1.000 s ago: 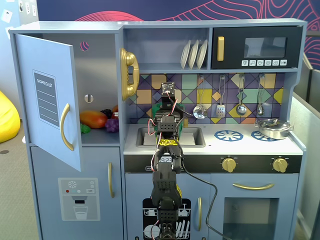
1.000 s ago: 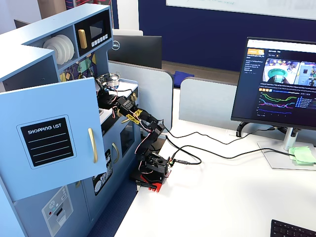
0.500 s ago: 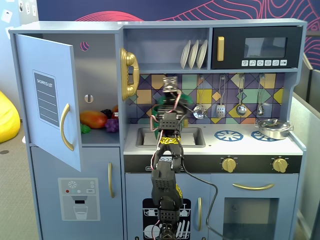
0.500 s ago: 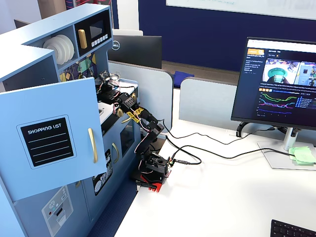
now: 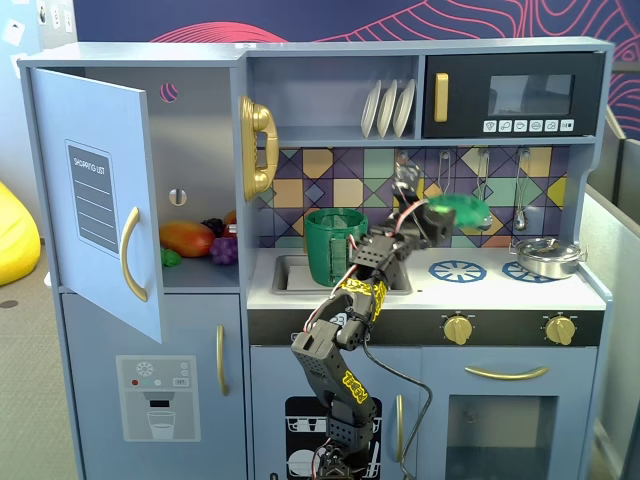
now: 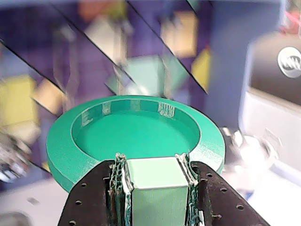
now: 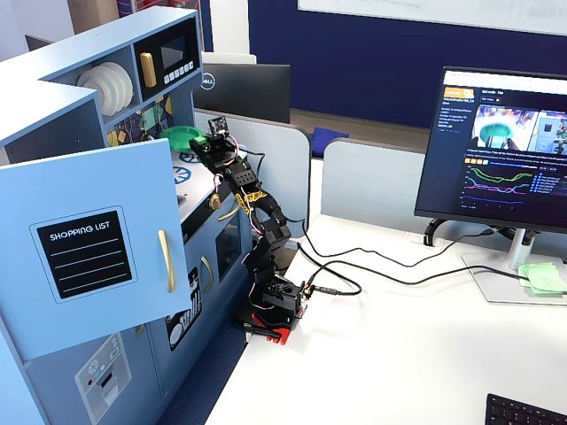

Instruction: Take off the lid from the green recipient and place it on the counter

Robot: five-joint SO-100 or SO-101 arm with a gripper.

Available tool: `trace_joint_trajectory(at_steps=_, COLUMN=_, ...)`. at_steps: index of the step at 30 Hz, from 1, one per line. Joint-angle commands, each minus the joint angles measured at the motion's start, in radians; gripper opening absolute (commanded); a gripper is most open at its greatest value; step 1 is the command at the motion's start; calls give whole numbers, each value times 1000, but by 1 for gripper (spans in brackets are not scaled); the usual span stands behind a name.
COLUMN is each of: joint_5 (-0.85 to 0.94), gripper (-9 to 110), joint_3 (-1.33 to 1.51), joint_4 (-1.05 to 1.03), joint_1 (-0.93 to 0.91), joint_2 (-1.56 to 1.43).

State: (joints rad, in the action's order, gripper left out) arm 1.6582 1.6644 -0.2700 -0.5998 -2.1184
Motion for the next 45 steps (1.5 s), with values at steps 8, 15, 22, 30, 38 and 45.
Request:
trace_joint_trajectory(at_steps=8, joint_5=6, gripper=0, joint_3=213, joint_4=244, joint_1=-31, joint_2=46)
trace_joint_trajectory(at_steps=15, joint_5=18, gripper=0, joint_3=351, joint_4=382, joint_1=-21, joint_2=106)
trace_joint_trajectory(at_steps=22, joint_5=28, gripper=0, joint_3=407, joint_4=431, joint_1=-14, joint_2=129)
trace_joint_trajectory(at_steps=30, joint_5=-20, gripper=18, joint_3=376, joint_4=439, joint_1=-6, joint_2=124)
trace_joint_trajectory(at_steps=38, joint_5=-28, gripper=19, joint_3=293, joint_4=305, joint_1=6, joint_2=-3)
trace_joint_trajectory(at_steps=45, joint_5=-60, gripper=16, joint_3=156, joint_4=-281, joint_1=126, joint_2=-318)
